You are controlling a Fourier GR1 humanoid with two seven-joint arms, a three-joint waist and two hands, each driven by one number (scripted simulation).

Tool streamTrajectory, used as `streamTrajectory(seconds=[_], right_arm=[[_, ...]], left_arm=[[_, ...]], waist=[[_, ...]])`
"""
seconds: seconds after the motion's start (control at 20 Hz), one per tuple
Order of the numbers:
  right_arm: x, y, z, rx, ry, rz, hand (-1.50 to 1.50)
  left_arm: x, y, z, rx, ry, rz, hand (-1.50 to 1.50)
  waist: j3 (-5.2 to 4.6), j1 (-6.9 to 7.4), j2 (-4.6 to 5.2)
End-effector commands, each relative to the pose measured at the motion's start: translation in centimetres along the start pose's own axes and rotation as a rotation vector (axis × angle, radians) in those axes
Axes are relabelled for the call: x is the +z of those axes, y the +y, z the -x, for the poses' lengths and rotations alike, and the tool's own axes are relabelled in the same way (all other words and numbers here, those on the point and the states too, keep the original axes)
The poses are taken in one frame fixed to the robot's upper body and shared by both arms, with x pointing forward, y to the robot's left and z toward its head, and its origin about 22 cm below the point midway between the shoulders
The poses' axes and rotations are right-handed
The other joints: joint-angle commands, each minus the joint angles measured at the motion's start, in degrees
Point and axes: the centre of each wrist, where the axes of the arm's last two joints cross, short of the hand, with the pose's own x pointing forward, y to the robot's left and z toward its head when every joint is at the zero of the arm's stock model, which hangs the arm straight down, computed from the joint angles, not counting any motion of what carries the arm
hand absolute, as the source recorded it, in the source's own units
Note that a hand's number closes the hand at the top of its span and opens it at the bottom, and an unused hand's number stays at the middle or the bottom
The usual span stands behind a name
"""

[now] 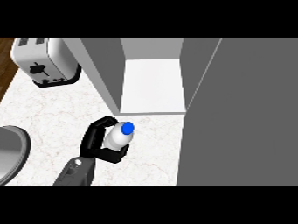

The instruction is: Pick up the bottled water, place it into the cabinet and close the cabinet

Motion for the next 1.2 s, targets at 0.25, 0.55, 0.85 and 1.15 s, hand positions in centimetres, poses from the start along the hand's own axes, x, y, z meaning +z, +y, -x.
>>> streamTrajectory(seconds=[0.25,0.55,0.85,1.15], right_arm=[[-0.8,-0.7,-3.4,-0.014,-0.061,0.009,-1.50],[0.1,-0.3,-0.9,-0.016,-0.048,0.025,-1.50],[0.1,-1.3,-2.6,0.001,-0.063,0.024,-1.50],[-0.2,-1.5,-2.5,-0.016,-0.079,0.021,-1.50]], left_arm=[[-6.2,-5.7,-4.5,0.012,0.022,-0.008,1.50],[-10.8,-8.0,-7.7,-0.008,0.047,-0.032,1.50],[-14.2,-9.8,-10.1,-0.081,0.077,-0.084,1.50],[-15.9,-9.4,-10.2,-0.036,0.144,-0.135,1.50]], waist=[[-0.03,-0.79,0.17],[-0.04,-1.11,0.36],[-0.01,-1.60,0.43],[-0.05,-1.83,0.79]])
